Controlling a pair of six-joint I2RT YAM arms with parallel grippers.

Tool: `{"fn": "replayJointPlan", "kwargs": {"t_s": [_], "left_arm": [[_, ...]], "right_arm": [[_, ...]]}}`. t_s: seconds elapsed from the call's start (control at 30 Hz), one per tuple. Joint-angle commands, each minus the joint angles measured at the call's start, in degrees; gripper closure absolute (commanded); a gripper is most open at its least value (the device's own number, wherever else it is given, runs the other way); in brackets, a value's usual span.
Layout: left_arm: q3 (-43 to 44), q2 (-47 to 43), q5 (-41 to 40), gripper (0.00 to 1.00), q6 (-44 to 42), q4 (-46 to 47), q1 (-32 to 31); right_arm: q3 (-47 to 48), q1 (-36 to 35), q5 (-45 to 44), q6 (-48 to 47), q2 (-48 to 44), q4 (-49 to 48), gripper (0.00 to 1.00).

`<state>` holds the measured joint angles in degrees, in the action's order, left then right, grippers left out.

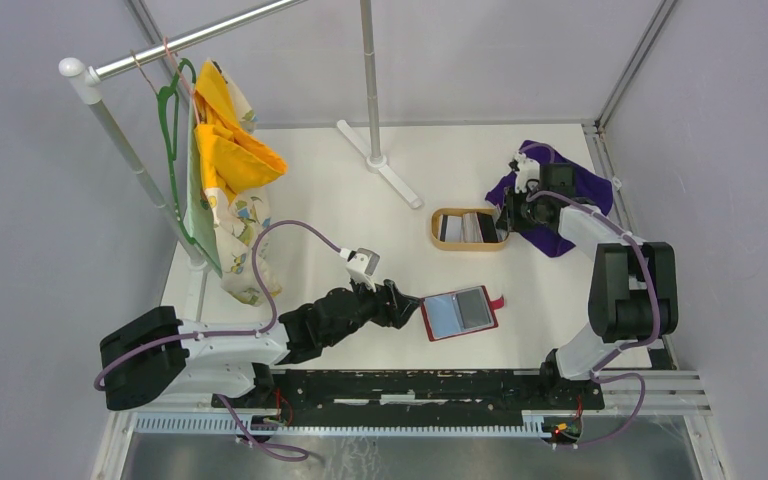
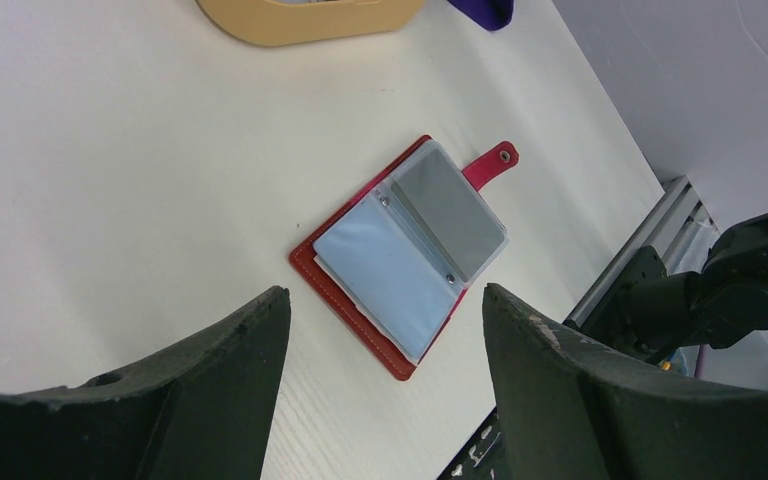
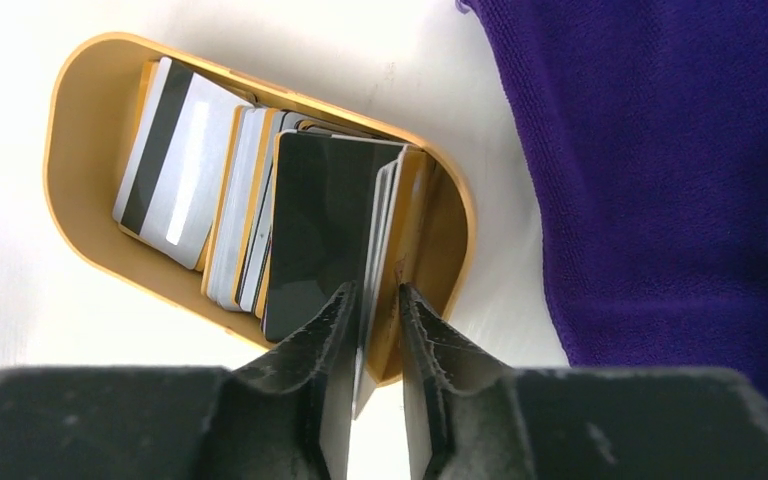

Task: Put the credit cards into the card holder
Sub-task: Pick up the credit card from the storage box.

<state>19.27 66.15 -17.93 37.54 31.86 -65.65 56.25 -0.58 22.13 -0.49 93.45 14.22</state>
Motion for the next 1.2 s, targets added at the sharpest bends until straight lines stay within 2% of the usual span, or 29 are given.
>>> {"fn": "replayJointPlan", "kwargs": {"t_s": [0.0, 0.2, 0.27, 0.3, 0.37, 0.5, 0.57, 0.63, 0.7, 0.87, 1.17], "left_arm": [[0.1, -1.1, -0.6, 0.24, 1.5, 3.1, 0.0], [0.2, -1.0, -0.4, 0.24, 1.5, 3.1, -0.1], [0.3, -0.9, -0.4, 0.24, 1.4, 3.1, -0.1], [0.3, -0.9, -0.4, 0.24, 1.4, 3.1, 0.0], [0.3, -0.9, -0.3, 0.24, 1.4, 3.1, 0.0], [0.3, -1.0, -0.3, 0.24, 1.3, 3.0, -0.1], [0.2, -1.0, -0.3, 0.24, 1.3, 3.1, 0.0], [0.2, -0.9, -0.4, 0.24, 1.4, 3.0, 0.0], [0.2, -0.9, -0.4, 0.24, 1.4, 3.1, 0.0], [-0.1, -0.9, -0.5, 0.24, 1.6, 3.3, 0.0], [-0.1, -0.9, -0.4, 0.24, 1.7, 3.4, -0.1]], "right_arm": [[2.0, 1.1, 1.4, -0.6, -0.3, 0.8, 0.70], [2.5, 3.7, 4.7, -0.5, 1.1, 2.0, 0.74], [2.8, 4.0, 5.4, -0.6, 1.3, 2.4, 0.79], [3.0, 4.2, 5.8, -0.9, 1.5, 2.7, 0.87], [3.2, 4.3, 6.2, -1.1, 1.6, 3.1, 0.93], [3.3, 4.4, 6.7, -1.2, 1.7, 3.3, 0.98], [3.3, 4.4, 7.4, -1.3, 1.7, 3.2, 0.96], [3.3, 4.4, 7.9, -1.5, 1.8, 3.2, 0.83], [3.4, 4.5, 8.3, -1.7, 1.9, 3.4, 0.77], [3.5, 5.1, 10.0, -1.8, 1.3, 3.5, 0.73], [3.4, 6.2, 13.4, -2.0, -0.4, 3.8, 0.73]]}}
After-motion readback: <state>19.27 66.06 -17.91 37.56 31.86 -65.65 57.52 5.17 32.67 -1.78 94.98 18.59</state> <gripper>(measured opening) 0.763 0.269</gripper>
